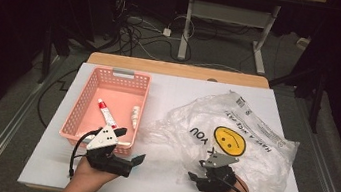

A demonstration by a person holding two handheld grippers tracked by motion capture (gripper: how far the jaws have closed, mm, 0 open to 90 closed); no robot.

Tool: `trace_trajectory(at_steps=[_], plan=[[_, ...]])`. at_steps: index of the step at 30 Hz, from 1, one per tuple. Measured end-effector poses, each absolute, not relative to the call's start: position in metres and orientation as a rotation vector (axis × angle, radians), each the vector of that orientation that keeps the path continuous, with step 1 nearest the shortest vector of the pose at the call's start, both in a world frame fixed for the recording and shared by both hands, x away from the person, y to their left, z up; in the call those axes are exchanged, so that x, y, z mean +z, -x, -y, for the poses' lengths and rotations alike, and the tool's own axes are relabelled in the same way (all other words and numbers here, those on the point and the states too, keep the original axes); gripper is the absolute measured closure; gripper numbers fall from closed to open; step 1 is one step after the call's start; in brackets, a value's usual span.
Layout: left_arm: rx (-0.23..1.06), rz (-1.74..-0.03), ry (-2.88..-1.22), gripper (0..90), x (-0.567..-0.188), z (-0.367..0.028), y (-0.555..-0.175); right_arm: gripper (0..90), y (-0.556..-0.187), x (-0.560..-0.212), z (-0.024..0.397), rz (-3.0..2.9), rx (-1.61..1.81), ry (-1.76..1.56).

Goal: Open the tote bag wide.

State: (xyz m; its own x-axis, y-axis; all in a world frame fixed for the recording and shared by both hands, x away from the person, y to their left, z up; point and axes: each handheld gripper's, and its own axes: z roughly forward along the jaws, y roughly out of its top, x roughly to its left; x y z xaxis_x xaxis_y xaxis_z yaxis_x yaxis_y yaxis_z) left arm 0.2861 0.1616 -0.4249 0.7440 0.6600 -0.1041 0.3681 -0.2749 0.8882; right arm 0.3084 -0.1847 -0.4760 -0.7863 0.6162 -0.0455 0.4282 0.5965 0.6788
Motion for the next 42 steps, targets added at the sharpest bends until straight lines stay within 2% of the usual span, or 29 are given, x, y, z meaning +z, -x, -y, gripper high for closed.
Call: trace_trajectory(at_steps=[1, 2, 4, 5, 6, 7, 16, 26, 38, 42], plan=[[0.350, -0.790, -1.895, 0.0, -0.425, -0.162, -0.286, 58.3, -0.309, -0.477, 0.187, -2.531, 0.990, -0.871], [0.350, -0.790, -1.895, 0.0, -0.425, -0.162, -0.286, 58.3, -0.309, -0.477, 0.187, -2.531, 0.990, -0.871], [0.351, -0.792, -1.890, 0.0, -0.424, -0.162, -0.286, 66.2, -0.310, -0.477, 0.188, -2.520, 0.991, -0.864], [0.351, -0.792, -1.891, 0.0, -0.424, -0.162, -0.286, 78.4, -0.309, -0.477, 0.188, -2.504, 0.980, -0.871], [0.351, -0.791, -1.892, 0.0, -0.424, -0.162, -0.285, 78.4, -0.309, -0.477, 0.188, -2.504, 0.980, -0.871], [0.351, -0.791, -1.893, 0.0, -0.424, -0.162, -0.285, 90.0, -0.309, -0.477, 0.187, -2.486, 0.982, -0.884], [0.347, -0.785, -1.898, 0.0, -0.424, -0.161, -0.286, 90.0, -0.319, -0.467, 0.193, -2.362, 1.047, -0.960], [0.349, -0.788, -1.889, 0.0, -0.424, -0.163, -0.287, 90.0, -0.361, -0.455, 0.179, -2.276, 1.155, -1.049], [0.346, -0.796, -1.853, 0.0, -0.426, -0.166, -0.276, 90.0, -0.353, -0.450, 0.188, -2.277, 1.301, -0.948], [0.341, -0.798, -1.833, 5.9, -0.425, -0.169, -0.270, 90.0, -0.355, -0.451, 0.189, -2.255, 1.319, -0.983]])
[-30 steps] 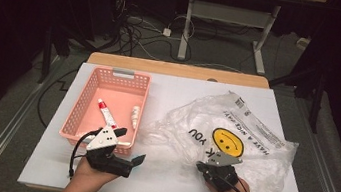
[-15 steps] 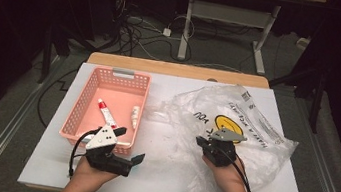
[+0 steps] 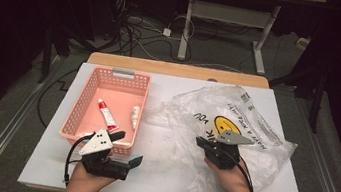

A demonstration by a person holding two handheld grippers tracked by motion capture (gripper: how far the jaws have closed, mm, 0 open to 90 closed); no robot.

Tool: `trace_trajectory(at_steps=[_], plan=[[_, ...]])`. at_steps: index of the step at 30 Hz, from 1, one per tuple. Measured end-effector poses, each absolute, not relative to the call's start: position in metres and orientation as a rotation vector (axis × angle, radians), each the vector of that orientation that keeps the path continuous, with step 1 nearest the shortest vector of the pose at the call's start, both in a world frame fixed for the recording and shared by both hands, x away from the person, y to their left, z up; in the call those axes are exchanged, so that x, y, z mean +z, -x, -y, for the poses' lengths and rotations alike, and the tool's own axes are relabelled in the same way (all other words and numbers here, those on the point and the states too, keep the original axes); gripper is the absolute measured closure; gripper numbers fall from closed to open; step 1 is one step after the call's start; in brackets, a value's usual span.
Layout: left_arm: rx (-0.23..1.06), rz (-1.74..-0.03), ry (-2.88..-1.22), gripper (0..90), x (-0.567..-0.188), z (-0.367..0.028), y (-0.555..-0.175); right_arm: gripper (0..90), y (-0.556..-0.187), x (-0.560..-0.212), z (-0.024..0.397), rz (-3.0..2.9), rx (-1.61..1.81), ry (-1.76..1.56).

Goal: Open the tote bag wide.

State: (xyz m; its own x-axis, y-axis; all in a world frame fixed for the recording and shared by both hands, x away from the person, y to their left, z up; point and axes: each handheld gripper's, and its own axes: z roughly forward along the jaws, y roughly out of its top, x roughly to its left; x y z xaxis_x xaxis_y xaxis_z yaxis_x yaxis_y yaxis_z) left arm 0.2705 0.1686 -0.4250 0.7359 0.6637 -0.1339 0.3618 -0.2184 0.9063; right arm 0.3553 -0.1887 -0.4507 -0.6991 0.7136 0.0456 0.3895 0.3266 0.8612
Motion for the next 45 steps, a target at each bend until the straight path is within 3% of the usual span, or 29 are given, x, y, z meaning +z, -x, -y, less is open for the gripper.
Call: trace_trajectory(at_steps=[5, 11, 30, 45], plan=[[0.377, -0.827, -1.850, 8.5, -0.427, -0.175, -0.268, 90.0, -0.356, -0.443, 0.193, -2.206, 1.366, -0.993], [0.401, -0.870, -1.865, 0.0, -0.430, -0.182, -0.267, 90.0, -0.355, -0.433, 0.198, -2.174, 1.413, -0.971], [0.434, -0.973, -1.828, 0.0, -0.432, -0.204, -0.259, 90.0, -0.356, -0.395, 0.216, -2.011, 1.523, -0.915], [0.469, -1.022, -1.804, 0.0, -0.432, -0.222, -0.256, 90.0, -0.361, -0.383, 0.223, -1.938, 1.567, -0.933]])
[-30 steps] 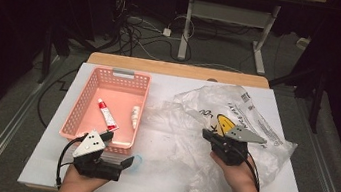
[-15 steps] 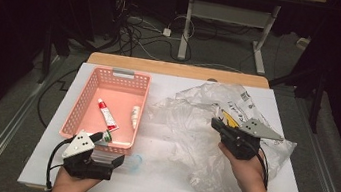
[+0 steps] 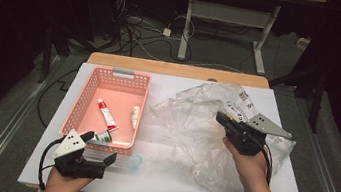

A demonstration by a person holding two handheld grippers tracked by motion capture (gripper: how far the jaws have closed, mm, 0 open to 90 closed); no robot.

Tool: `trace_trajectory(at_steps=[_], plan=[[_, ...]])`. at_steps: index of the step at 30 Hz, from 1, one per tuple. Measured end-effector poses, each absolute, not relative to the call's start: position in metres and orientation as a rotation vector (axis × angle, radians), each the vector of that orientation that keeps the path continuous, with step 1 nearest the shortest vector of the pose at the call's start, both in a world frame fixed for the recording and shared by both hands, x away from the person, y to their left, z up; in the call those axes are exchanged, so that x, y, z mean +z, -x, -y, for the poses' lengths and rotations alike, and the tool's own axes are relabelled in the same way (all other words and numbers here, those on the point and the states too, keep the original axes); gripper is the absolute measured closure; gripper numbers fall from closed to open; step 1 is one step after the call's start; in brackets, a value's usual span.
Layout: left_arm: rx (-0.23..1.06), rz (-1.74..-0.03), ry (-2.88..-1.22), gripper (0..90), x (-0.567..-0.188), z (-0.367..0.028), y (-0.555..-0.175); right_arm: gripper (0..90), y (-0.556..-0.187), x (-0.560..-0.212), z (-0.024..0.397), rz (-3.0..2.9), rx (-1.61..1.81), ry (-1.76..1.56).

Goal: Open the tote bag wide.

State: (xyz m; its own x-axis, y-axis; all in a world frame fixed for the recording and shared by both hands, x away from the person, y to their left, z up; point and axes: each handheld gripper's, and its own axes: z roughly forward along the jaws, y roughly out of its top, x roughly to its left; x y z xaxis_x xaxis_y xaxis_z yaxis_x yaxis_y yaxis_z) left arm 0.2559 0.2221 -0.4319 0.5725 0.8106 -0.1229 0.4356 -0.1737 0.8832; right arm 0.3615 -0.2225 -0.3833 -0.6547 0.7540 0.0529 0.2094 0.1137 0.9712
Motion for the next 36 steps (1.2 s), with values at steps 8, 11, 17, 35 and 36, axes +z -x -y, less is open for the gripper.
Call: trace_trajectory(at_steps=[8, 11, 17, 35, 36], plan=[[0.481, -1.079, -1.788, 0.0, -0.431, -0.238, -0.259, 90.0, -0.364, -0.383, 0.224, -1.959, 1.569, -0.912], [0.493, -1.098, -1.780, 0.0, -0.431, -0.244, -0.260, 90.0, -0.363, -0.383, 0.224, -1.960, 1.570, -0.908], [0.511, -1.141, -1.764, 0.0, -0.429, -0.257, -0.269, 90.0, -0.364, -0.384, 0.223, -1.969, 1.566, -0.893], [0.493, -1.145, -1.747, 0.0, -0.414, -0.250, -0.287, 90.0, -0.365, -0.386, 0.222, -1.986, 1.565, -0.873], [0.492, -1.138, -1.753, 0.0, -0.411, -0.248, -0.289, 90.0, -0.366, -0.386, 0.222, -1.989, 1.562, -0.872]])
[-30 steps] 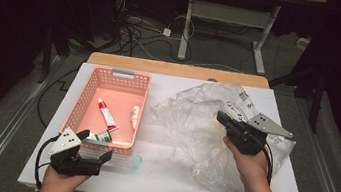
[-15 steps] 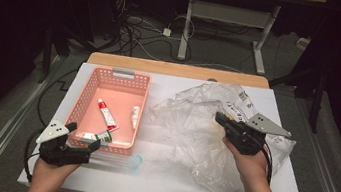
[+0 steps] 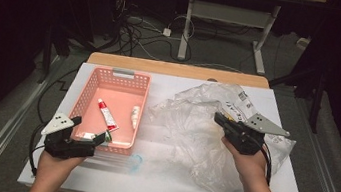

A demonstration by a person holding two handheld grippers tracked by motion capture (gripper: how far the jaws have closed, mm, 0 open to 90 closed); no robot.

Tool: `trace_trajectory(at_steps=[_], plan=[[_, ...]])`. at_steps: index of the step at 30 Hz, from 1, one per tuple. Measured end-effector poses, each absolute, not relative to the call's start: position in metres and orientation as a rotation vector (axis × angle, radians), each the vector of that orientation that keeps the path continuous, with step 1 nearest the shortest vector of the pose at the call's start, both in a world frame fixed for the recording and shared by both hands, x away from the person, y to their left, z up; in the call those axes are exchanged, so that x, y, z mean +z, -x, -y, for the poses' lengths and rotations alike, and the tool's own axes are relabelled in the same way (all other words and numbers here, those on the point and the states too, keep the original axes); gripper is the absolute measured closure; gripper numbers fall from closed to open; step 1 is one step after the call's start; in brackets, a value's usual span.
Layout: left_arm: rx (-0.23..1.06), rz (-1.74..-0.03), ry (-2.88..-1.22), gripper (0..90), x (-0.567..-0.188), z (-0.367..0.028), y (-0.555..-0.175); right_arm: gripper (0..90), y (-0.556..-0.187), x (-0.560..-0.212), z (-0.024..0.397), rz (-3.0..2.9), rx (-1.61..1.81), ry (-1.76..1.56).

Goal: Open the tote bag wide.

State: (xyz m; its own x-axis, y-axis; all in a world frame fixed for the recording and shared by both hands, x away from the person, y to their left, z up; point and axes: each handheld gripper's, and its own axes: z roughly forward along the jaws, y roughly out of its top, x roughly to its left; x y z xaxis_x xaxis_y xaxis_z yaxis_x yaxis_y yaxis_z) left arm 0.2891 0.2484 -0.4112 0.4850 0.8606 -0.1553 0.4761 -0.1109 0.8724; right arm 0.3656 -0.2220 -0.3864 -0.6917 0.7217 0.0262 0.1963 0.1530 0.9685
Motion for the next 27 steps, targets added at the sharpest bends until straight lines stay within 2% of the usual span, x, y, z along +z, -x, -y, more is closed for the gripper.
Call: trace_trajectory(at_steps=[17, 27], plan=[[0.477, -1.131, -1.761, 0.0, -0.394, -0.228, -0.347, 90.0, -0.367, -0.386, 0.220, -1.992, 1.582, -0.858], [0.401, -1.209, -1.852, 0.4, -0.401, -0.234, -0.373, 90.0, -0.367, -0.386, 0.220, -1.995, 1.581, -0.856]])
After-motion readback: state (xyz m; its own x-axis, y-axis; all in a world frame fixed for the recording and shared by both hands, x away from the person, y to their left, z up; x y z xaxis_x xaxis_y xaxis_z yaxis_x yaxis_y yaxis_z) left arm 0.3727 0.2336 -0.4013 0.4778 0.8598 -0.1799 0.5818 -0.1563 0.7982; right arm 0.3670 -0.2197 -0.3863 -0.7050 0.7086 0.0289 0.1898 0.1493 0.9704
